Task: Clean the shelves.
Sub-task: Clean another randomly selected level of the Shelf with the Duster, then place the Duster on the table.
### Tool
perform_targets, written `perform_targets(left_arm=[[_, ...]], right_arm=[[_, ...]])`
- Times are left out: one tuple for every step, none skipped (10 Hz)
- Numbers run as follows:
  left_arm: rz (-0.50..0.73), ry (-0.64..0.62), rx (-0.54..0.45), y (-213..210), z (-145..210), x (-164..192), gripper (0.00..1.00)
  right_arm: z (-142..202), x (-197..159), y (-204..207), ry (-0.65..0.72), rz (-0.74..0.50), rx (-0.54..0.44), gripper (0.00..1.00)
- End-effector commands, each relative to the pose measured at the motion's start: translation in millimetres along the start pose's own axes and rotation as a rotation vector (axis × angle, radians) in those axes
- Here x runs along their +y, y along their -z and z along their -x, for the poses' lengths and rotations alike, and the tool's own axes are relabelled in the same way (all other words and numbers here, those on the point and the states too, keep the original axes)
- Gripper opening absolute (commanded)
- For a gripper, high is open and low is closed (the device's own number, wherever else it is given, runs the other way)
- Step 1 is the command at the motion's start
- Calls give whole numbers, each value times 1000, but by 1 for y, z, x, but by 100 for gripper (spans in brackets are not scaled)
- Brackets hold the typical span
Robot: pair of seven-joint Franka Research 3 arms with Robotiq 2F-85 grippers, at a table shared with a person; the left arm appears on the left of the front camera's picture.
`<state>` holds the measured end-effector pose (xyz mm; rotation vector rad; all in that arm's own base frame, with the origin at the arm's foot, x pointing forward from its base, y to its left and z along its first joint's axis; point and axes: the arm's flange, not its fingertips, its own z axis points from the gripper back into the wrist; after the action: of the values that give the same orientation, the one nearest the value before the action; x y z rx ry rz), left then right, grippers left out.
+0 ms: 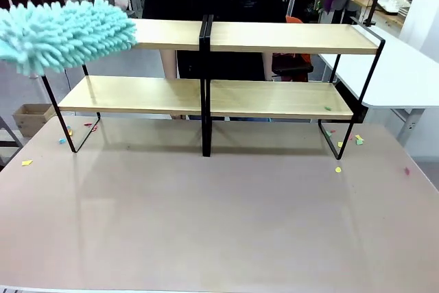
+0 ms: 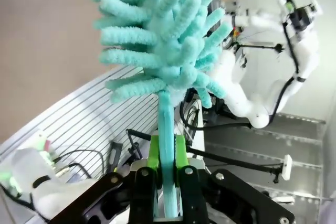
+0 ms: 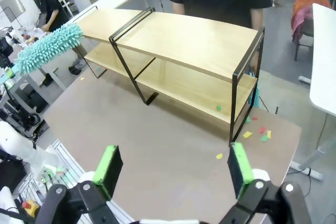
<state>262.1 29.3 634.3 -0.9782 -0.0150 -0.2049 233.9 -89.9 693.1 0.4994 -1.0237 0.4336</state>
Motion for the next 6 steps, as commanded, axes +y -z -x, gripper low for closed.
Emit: perform_targets(left_arm=[[-15, 26, 21, -11, -9, -13, 13], [-15, 26, 21, -11, -9, -13, 13], [-15, 26, 21, -11, -9, -13, 13], [-15, 26, 21, -11, -9, -13, 13], [-15, 26, 21, -11, -9, -13, 13], [-15, 26, 21, -11, -9, -13, 13]], right_arm=[[1, 1, 0, -11, 1, -1, 100], [1, 1, 0, -11, 1, -1, 100], [1, 1, 0, -11, 1, -1, 100], [1, 1, 0, -11, 1, -1, 100], [1, 1, 0, -11, 1, -1, 100], [1, 1, 0, -11, 1, -1, 100]])
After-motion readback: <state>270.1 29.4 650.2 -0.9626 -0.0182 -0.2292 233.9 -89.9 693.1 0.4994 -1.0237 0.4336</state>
